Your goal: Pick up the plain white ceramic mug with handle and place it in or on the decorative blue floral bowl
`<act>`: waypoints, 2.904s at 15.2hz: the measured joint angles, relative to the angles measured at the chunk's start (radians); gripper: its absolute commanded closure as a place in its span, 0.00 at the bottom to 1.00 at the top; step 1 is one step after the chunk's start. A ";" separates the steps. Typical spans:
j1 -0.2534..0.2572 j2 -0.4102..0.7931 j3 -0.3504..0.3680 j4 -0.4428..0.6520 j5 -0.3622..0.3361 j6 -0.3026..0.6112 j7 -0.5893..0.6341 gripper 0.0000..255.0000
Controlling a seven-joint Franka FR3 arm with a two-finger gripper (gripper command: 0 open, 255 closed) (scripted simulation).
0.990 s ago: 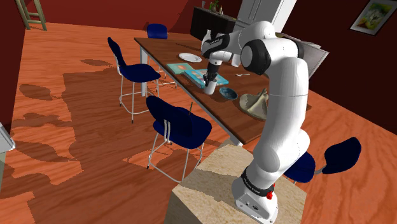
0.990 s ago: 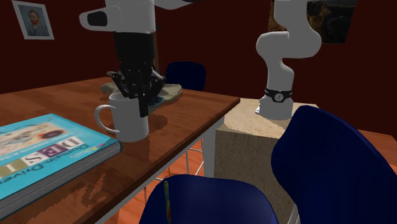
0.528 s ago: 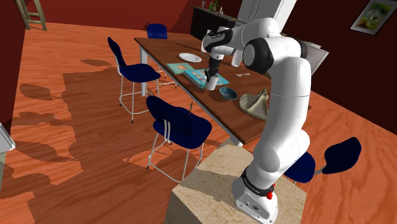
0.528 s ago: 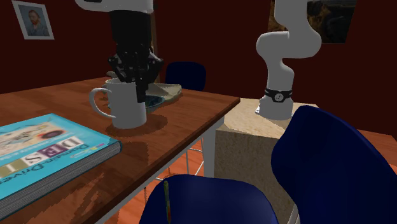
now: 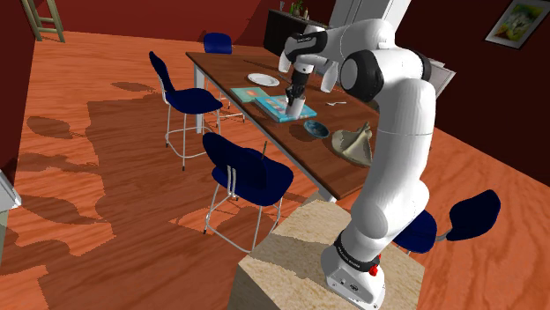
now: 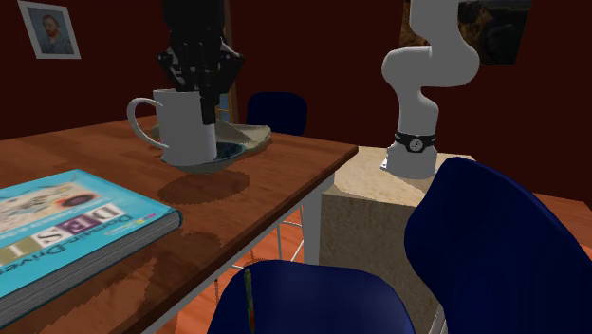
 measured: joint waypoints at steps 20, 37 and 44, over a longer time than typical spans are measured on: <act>-0.103 -0.141 -0.073 -0.087 -0.028 -0.057 -0.173 1.00; -0.104 -0.095 -0.062 -0.229 0.001 0.125 -0.198 1.00; -0.105 -0.094 -0.062 -0.230 0.002 0.127 -0.198 0.00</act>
